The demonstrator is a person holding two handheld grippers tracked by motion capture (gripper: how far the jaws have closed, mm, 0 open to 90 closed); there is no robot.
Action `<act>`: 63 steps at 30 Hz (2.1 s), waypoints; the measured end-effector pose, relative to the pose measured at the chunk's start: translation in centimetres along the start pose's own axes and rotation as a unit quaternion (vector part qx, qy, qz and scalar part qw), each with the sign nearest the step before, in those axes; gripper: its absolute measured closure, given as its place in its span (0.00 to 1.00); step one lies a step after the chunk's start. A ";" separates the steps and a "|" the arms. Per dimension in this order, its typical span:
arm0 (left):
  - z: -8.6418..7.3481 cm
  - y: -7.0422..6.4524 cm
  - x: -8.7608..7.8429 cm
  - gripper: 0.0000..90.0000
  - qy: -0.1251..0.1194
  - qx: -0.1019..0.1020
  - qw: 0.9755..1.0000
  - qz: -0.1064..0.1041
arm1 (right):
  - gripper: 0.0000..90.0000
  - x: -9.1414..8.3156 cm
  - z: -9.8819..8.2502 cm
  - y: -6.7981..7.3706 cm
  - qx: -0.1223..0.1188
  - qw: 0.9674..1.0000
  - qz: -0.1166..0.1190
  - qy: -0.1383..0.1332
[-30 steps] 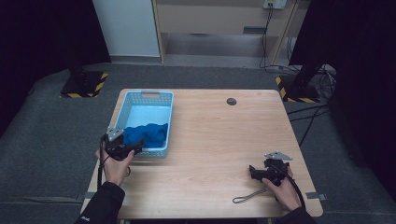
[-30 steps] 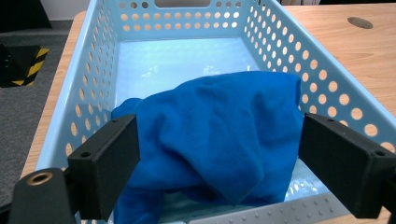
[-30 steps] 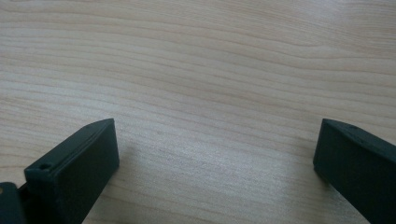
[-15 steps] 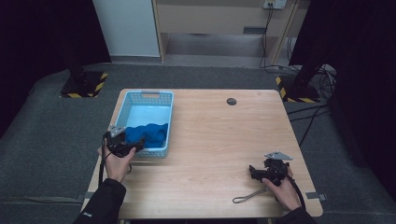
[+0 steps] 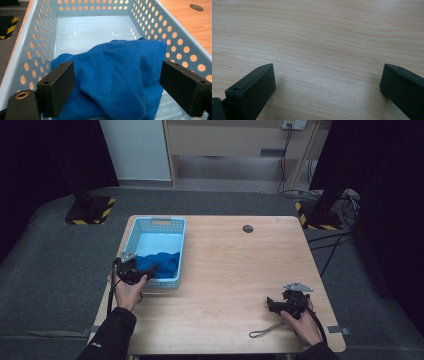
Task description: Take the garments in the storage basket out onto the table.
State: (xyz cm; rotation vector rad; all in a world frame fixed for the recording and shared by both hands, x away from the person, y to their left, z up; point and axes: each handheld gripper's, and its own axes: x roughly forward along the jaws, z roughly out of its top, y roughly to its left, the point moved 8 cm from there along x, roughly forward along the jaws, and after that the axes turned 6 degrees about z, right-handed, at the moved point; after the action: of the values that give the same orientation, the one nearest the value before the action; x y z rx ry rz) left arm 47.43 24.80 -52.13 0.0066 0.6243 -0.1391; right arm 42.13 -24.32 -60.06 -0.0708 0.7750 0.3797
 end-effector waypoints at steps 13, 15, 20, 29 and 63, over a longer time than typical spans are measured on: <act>0.2 0.1 0.9 0.14 0.017 -0.004 1.000 -0.003 | 0.00 0.0 0.0 0.0 0.000 1.000 0.000 0.000; 0.3 0.0 0.9 0.14 0.016 -0.006 1.000 -0.004 | 0.00 0.0 0.0 0.0 0.000 1.000 0.000 0.000; 0.3 -0.1 1.2 0.15 0.021 -0.006 1.000 -0.005 | 0.00 0.0 0.0 0.0 0.000 1.000 0.000 0.000; 0.2 -0.2 1.7 0.17 0.032 -0.005 0.999 0.000 | 0.00 0.0 0.0 0.0 0.000 1.000 0.000 0.000; 0.0 -0.7 2.9 0.43 0.058 -0.001 0.998 0.009 | 0.00 0.0 0.0 0.0 0.000 1.000 0.000 0.000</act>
State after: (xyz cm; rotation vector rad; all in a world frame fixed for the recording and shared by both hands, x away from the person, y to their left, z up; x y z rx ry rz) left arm 49.67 23.75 -53.82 0.0185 0.7400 -0.1216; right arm 42.13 -24.32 -60.06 -0.0710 0.7749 0.3798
